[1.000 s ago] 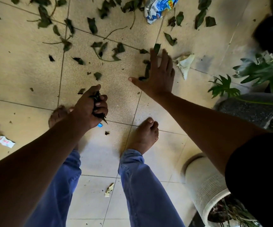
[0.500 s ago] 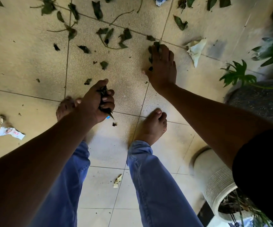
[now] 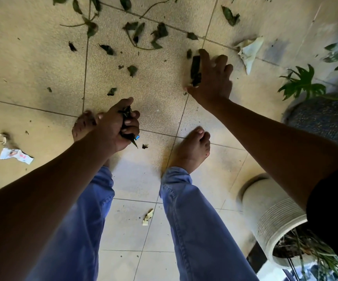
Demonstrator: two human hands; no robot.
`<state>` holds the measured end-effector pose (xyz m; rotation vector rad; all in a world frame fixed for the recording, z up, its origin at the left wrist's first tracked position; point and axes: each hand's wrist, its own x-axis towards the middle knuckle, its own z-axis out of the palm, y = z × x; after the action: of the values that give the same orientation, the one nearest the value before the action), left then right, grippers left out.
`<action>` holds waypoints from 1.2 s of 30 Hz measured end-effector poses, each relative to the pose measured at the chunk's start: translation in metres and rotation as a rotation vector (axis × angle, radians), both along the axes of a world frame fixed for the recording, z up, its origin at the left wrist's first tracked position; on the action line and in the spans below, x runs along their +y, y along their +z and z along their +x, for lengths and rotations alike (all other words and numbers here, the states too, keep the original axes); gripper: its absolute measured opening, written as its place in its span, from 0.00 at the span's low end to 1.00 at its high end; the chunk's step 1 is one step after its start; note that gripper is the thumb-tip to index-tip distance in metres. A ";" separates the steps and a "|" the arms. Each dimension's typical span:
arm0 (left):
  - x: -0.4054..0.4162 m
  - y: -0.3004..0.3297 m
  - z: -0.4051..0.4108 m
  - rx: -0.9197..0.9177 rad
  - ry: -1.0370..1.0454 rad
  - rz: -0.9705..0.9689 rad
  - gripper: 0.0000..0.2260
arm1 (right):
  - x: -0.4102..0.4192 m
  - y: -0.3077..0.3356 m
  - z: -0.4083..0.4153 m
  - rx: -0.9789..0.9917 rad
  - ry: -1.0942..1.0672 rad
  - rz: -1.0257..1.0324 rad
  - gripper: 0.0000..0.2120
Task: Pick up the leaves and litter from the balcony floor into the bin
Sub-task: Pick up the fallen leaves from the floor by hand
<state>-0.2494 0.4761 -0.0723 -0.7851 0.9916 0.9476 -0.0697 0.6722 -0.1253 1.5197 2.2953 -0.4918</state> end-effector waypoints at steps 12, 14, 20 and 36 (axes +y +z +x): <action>0.016 -0.002 0.004 0.016 0.023 0.013 0.15 | 0.006 -0.011 -0.009 0.140 0.110 -0.088 0.24; 0.017 -0.003 0.003 0.014 0.011 0.014 0.14 | 0.005 -0.013 -0.006 0.157 0.115 -0.079 0.23; 0.021 -0.002 0.002 0.023 -0.009 0.014 0.15 | -0.005 -0.016 -0.003 0.208 0.063 -0.036 0.16; 0.038 0.011 0.022 -0.040 0.120 -0.013 0.13 | -0.049 0.076 -0.038 0.978 -0.982 -0.974 0.08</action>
<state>-0.2279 0.5137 -0.0617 -0.8791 0.9251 1.0256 -0.1079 0.6229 -0.0490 1.8454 1.0026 -2.5499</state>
